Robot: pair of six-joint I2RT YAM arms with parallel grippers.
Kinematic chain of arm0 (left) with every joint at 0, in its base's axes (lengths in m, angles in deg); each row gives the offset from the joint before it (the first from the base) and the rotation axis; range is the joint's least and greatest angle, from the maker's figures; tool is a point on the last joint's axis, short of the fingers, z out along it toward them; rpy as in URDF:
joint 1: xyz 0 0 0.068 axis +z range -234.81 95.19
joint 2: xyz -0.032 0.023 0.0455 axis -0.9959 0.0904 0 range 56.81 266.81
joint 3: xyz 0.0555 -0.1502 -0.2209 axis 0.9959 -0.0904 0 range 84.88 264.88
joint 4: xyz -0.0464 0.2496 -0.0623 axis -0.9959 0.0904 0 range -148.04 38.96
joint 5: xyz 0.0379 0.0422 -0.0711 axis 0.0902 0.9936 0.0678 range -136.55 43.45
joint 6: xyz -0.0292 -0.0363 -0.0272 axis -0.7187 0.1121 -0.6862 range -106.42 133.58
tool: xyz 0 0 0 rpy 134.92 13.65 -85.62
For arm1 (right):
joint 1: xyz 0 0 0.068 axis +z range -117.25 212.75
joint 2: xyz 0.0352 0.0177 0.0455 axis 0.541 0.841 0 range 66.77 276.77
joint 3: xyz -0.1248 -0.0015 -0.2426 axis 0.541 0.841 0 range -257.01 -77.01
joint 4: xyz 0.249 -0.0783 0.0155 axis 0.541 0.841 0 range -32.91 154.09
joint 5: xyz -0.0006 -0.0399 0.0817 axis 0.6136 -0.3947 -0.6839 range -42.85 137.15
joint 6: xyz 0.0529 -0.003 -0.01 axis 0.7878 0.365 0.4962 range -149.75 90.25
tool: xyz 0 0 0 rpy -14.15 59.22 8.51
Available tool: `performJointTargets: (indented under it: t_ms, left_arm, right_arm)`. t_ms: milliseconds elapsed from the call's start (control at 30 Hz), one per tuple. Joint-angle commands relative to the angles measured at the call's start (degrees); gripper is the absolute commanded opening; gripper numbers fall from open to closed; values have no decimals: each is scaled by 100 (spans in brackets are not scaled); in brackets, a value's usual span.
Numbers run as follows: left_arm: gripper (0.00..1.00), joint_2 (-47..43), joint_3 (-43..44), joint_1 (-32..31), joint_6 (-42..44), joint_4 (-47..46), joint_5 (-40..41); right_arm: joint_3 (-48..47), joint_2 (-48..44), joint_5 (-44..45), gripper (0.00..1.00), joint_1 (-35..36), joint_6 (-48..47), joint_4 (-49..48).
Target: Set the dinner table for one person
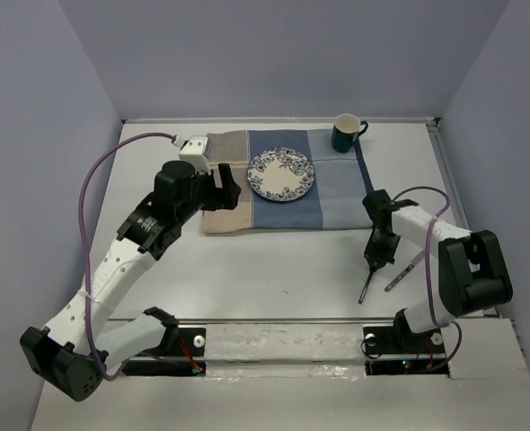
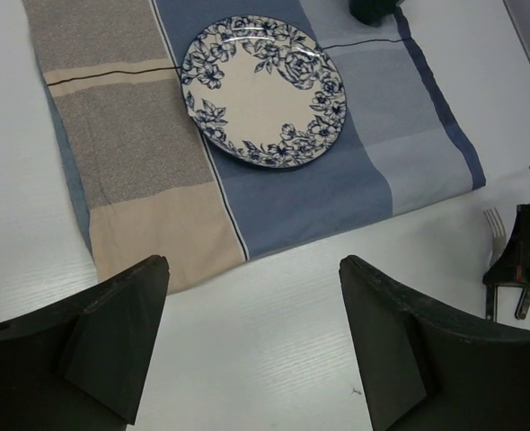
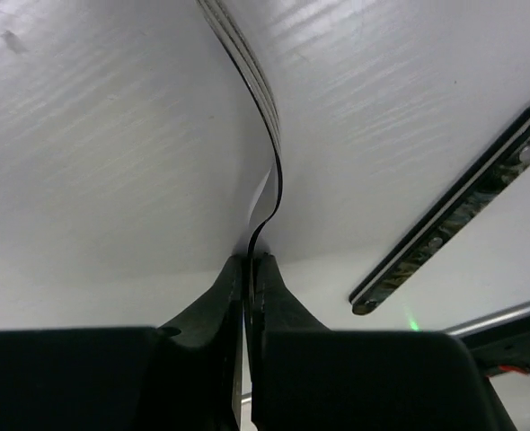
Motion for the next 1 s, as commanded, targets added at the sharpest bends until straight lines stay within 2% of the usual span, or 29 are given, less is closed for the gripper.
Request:
performJointTargets:
  t_ms: [0,100,133,233,300,467,600,833,967]
  left_arm:
    - [86,-87,-42,-52,-100,-241,-781]
    - [86,-69,-24,-218,-117,-364,-1150]
    - [85,0,-33,-289,-169,-426,-1569]
    - [85,282,-85,-455,-458,-960,-2588]
    - [84,501,1,-622,-556,-1093,-2838]
    - [86,1204,415,-931,-906,-1391,-2952]
    - [86,1582,617,-975,-1110,-1666,-2989]
    - [85,2162,934,-1080,-891,-1622,-2356]
    - [76,2400,943,-1098,-716,-1622,-1909]
  right_arm:
    - [-131,-583,-142,0,-34,-312,-84]
    - [-796,-1637,-659,0,124,-558,540]
    - [-1008,-1719,-809,0,124,-584,567]
    - [-1885,-1405,-1416,0,177,-471,183]
    - [-2300,-1097,-1714,0,300,-383,-500]
    - [-3214,-227,-2436,0,677,-400,-1803]
    - [-3602,81,-2980,0,958,-330,-2287]
    - [-3560,258,-3789,0,1162,74,-3000]
    - [-3375,240,-3983,0,1293,285,-3229]
